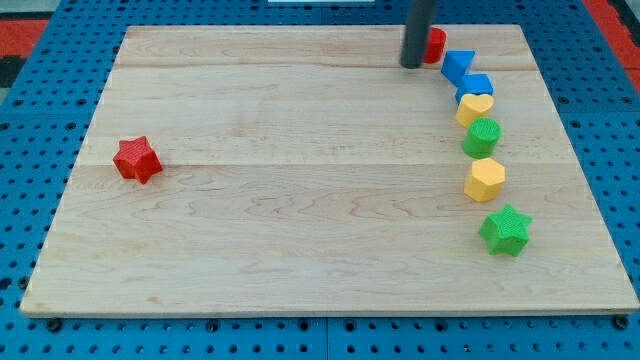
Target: Move the arm above the red star
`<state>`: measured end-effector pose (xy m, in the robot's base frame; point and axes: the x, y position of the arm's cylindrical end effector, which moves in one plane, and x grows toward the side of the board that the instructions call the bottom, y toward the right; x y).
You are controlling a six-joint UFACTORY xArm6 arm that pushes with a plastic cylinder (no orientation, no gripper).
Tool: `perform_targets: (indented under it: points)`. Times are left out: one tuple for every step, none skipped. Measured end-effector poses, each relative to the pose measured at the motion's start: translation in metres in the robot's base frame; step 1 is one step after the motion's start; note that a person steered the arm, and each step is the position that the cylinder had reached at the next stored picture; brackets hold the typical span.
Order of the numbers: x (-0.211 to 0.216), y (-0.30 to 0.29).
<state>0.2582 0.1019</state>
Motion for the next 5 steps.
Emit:
perform_targets:
  points:
    - [-0.019, 0.032]
    - [-0.008, 0.056]
    - [-0.008, -0.045]
    - [0.005, -0.179]
    - [0.011, -0.269]
